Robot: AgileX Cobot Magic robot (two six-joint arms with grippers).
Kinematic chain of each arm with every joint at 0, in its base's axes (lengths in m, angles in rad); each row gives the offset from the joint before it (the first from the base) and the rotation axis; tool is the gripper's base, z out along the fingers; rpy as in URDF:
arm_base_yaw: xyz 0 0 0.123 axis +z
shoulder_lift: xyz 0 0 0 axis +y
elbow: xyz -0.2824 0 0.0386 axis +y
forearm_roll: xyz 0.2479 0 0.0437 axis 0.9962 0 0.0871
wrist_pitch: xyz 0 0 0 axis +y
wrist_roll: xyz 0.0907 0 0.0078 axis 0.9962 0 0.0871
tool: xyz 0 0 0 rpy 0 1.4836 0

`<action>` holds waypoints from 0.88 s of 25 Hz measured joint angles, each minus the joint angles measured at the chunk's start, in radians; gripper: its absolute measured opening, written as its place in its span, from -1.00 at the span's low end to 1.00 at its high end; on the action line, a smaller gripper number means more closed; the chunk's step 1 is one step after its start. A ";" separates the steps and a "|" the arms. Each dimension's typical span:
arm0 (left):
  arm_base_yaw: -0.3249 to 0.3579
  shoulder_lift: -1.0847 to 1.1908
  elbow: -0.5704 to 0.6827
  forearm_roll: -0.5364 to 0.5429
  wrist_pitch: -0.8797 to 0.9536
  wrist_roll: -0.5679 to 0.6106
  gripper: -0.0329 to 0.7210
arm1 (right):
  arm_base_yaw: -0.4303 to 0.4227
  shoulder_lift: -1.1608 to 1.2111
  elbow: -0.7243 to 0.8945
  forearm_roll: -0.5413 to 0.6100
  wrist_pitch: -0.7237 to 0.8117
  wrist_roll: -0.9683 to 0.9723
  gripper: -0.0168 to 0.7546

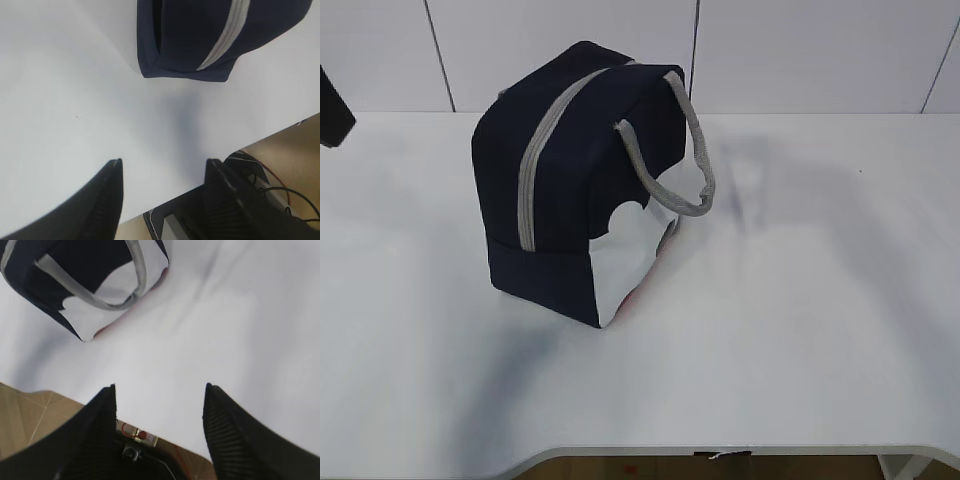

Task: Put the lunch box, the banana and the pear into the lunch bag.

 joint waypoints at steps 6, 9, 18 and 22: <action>0.000 -0.129 0.000 0.012 0.006 -0.008 0.13 | 0.000 -0.210 0.226 -0.073 0.000 0.090 0.20; 0.000 -0.241 0.023 0.014 0.006 -0.008 0.13 | 0.000 -0.319 0.319 -0.119 0.002 0.146 0.20; 0.000 -0.602 0.297 0.063 0.015 -0.010 0.08 | 0.000 -0.607 0.463 -0.187 0.007 0.187 0.20; 0.000 -0.737 0.450 0.111 0.017 -0.010 0.08 | 0.000 -0.679 0.515 -0.217 0.009 0.187 0.21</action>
